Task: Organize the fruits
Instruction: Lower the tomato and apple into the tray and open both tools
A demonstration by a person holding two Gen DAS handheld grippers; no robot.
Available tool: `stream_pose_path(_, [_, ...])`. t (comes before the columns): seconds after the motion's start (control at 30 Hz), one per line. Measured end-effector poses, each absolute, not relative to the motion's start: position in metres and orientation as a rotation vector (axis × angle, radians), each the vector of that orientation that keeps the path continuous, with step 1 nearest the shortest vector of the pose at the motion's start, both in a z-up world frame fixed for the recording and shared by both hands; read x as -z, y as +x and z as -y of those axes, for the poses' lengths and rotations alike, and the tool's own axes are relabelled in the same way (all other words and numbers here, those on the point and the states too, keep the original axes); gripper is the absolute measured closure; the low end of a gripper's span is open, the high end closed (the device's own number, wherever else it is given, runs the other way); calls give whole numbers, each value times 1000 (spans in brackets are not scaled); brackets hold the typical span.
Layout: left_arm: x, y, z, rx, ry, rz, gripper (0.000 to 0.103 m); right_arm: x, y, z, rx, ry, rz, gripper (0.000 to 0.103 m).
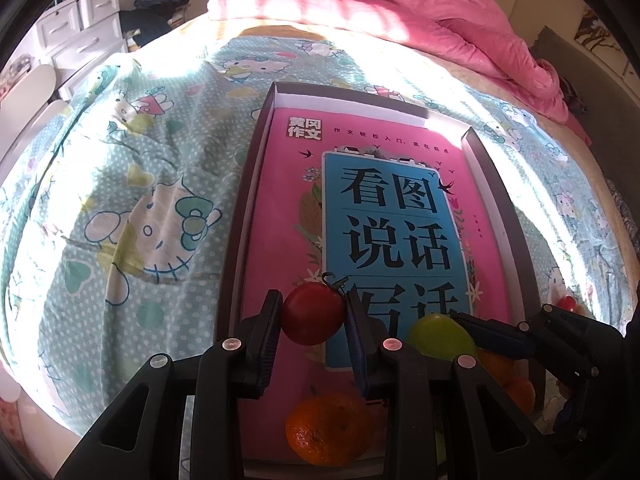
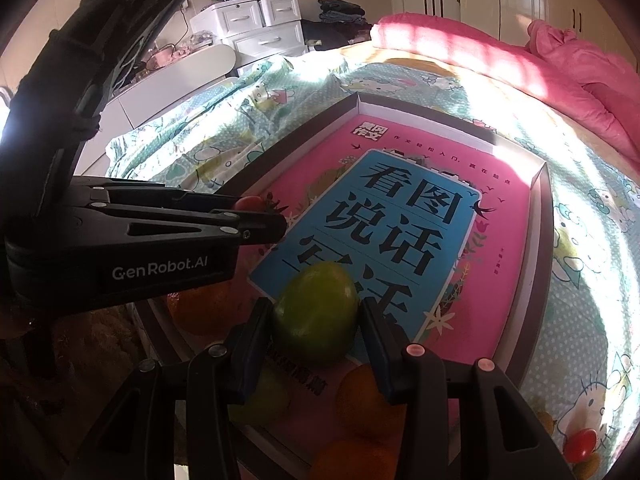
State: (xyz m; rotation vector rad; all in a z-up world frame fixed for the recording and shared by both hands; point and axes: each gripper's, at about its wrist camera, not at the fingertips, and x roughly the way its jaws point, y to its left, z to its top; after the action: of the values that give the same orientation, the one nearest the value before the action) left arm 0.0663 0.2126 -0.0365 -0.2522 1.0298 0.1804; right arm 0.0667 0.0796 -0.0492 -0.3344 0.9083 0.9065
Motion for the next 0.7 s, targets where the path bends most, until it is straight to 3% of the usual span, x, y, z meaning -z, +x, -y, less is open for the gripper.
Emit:
stream_pose_path(0.5, [37, 65, -211, -179, -245, -1035, 70, 33, 57, -64, -942, -281, -880, 54])
stream_pose_path(0.7, [32, 63, -210, -185, -243, -1015, 57, 27, 56, -57, -937, -258, -874, 52])
